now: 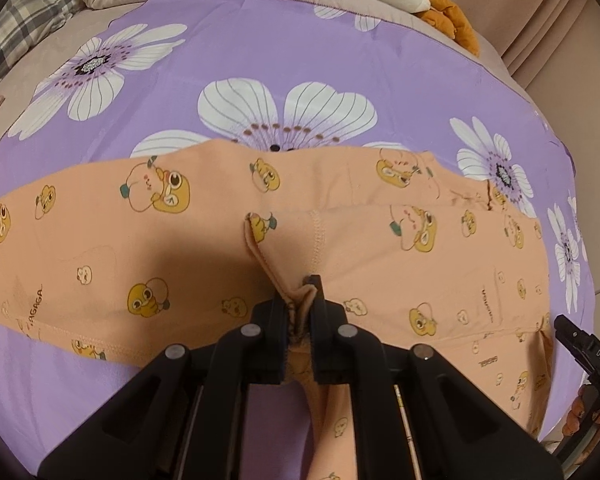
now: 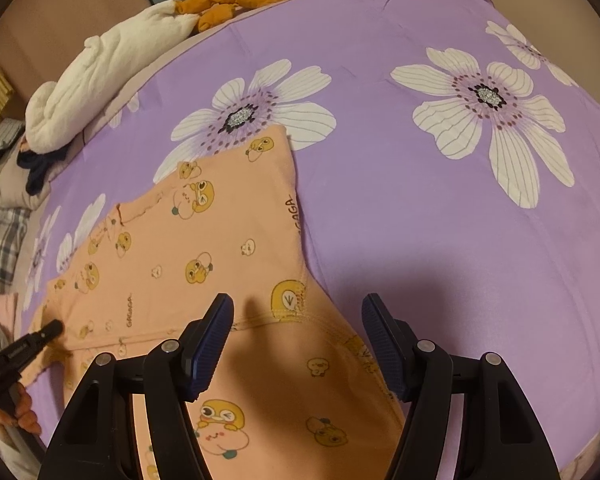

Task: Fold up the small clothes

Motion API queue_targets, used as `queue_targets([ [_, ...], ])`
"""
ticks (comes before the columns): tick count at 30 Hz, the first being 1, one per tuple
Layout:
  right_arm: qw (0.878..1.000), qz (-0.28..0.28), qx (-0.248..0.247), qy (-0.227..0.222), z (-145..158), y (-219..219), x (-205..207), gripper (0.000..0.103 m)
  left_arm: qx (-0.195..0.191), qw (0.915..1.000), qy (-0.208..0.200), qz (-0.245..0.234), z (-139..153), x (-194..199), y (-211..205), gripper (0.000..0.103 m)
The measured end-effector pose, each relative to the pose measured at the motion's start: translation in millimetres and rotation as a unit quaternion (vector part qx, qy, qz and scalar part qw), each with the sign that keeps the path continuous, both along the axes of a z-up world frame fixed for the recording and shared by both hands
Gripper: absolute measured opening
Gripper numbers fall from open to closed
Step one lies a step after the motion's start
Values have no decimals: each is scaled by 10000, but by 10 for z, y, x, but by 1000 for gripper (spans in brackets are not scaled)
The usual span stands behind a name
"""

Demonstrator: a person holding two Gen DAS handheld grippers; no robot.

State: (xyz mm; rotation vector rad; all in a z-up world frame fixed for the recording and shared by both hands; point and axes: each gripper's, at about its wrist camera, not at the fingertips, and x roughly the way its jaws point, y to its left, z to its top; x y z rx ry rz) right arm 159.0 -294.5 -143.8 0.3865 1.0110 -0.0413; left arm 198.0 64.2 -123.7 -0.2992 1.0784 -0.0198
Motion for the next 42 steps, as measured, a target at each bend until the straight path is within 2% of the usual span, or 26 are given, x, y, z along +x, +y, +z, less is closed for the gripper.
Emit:
queue_targets([
  [14, 9999, 32, -95, 53, -20, 41, 4, 67, 73, 9998, 93, 145, -117, -31, 42, 14],
  [19, 9999, 12, -118, 51, -18, 41, -16, 67, 78, 9996, 85, 265, -104, -96, 67, 21],
  [25, 9997, -29, -229, -34, 34, 28, -67, 67, -211, 9983, 132, 520, -38, -193, 174, 24],
  [29, 9992, -40, -356, -155, 120, 46, -105, 67, -114, 9981, 113, 590, 58, -248, 187, 30],
  [32, 9989, 6, -396, -252, 193, 73, -129, 67, 29, 9979, 37, 643, 170, -305, 188, 29],
  [34, 9988, 35, -363, -336, 254, 81, -158, 67, 133, 9977, -52, 661, 261, -361, 187, 33],
  [36, 9986, 70, -291, -441, 319, 86, -191, 67, 138, 9975, -127, 677, 343, -405, 181, 44],
  [38, 9985, 122, -91, -518, 379, 88, -225, 67, 54, 9974, -280, 655, 463, -483, 152, 46],
  [40, 9979, 165, 99, -623, 443, 97, -260, 67, 10, 9976, -411, 562, 582, -541, 102, 53],
  [42, 9970, 215, 142, -729, 514, 133, -298, 70, 42, 9972, -553, 511, 684, -589, 46, 65],
])
